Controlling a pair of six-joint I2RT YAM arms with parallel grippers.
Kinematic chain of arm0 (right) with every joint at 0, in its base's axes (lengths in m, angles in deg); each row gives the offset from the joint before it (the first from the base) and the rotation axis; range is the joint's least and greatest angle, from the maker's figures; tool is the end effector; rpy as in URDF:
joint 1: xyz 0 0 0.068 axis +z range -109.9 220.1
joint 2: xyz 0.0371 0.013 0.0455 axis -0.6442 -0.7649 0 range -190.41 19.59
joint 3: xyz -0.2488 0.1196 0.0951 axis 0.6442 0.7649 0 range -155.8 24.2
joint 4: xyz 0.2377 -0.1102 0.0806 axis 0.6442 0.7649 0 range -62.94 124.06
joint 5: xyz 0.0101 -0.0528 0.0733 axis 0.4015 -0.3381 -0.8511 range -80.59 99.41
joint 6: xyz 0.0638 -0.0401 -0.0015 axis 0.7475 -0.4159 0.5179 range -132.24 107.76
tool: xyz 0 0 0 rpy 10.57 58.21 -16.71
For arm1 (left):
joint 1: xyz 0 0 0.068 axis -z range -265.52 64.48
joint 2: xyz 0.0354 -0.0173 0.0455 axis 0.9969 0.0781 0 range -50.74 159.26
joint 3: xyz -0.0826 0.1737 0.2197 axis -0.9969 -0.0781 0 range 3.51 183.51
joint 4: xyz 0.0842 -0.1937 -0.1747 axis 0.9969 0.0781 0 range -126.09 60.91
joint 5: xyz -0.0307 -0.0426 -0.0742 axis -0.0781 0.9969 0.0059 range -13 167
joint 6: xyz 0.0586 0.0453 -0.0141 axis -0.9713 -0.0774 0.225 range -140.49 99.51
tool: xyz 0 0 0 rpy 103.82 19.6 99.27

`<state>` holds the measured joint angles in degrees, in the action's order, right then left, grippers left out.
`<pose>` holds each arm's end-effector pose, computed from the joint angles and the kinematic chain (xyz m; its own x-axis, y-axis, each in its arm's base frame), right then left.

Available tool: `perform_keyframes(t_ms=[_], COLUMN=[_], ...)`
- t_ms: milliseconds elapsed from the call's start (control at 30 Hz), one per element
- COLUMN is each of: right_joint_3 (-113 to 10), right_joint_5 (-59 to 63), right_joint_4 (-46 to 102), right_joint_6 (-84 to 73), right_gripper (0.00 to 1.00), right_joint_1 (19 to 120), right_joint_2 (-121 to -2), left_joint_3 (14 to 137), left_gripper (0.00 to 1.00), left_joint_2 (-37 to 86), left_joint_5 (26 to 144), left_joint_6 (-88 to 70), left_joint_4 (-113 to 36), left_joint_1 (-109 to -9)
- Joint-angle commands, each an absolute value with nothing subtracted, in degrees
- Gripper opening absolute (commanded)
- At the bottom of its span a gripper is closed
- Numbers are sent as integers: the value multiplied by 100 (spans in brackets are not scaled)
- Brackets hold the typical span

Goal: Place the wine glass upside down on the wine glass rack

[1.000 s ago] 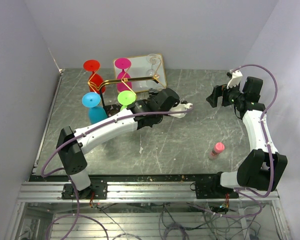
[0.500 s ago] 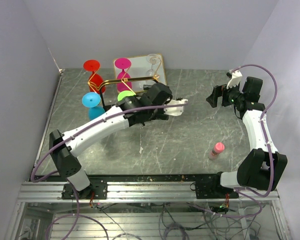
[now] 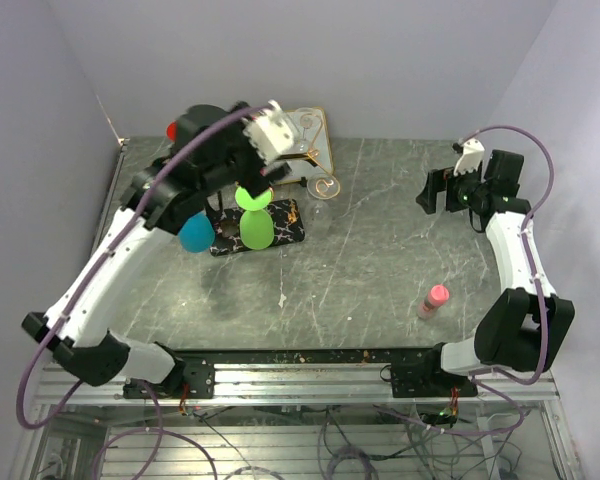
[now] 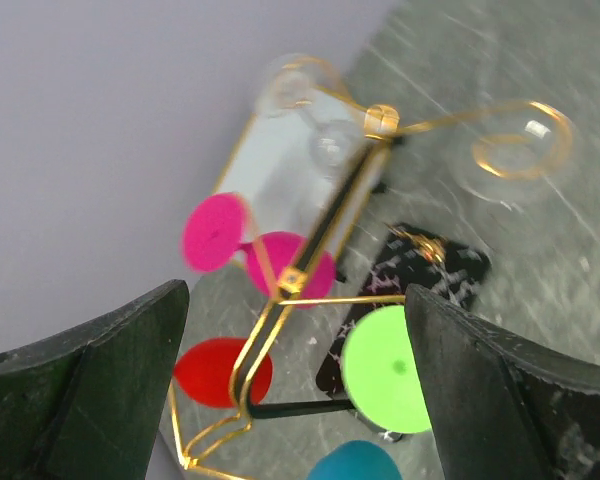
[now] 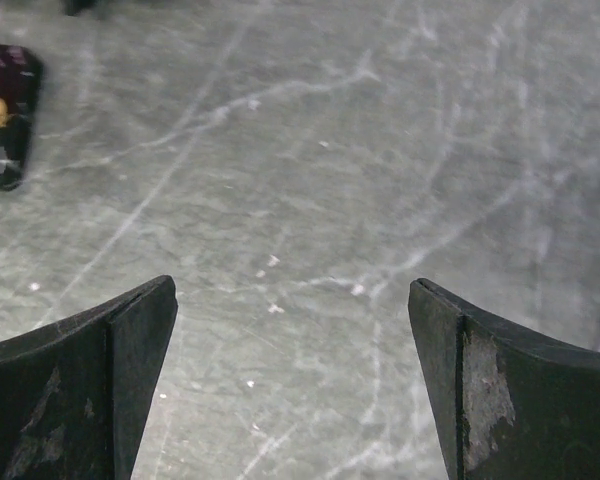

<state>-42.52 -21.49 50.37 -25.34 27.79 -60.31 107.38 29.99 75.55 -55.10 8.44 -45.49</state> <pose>0.3381 -0.0403 0.3159 -0.5160 -0.0864 -0.8522 -0.3462 0.9311 0.1152 0.2433 -0.2023 0.5001 0.1253 0.6364 -0.7611 0.6730 0.5091 0.5365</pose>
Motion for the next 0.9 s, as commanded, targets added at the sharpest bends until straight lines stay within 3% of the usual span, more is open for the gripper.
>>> perform_keyframes(t_ms=[0,133,400,633,867], right_joint_3=[-4996,-5199,-5128,-5152,-4521], right_joint_5=[-886,248,869,596,-307], right_joint_4=[5642,5514,5070,5036,4542], right_joint_6=[-2581,-2555,-2427,-2329,-2492], right_gripper=[100,100,100,100,100], right_joint_1=[2727,2743,2762,2762,2762], right_joint_2=[-6405,-6423,-6037,-5593,-4348], left_joint_3=[10331,9851,8481,7628,7360], left_gripper=[99,99,96,96,96], left_joint_2=[2506,2029,1036,418,-177], left_joint_5=[6680,5751,5086,5070,5914], left_joint_6=[-3789,-3091,-1639,-2116,-2611], left_joint_4=[-841,-1473,-1994,-2381,-1980], left_joint_1=[-5356,-6276,-7494,-7806,-7928])
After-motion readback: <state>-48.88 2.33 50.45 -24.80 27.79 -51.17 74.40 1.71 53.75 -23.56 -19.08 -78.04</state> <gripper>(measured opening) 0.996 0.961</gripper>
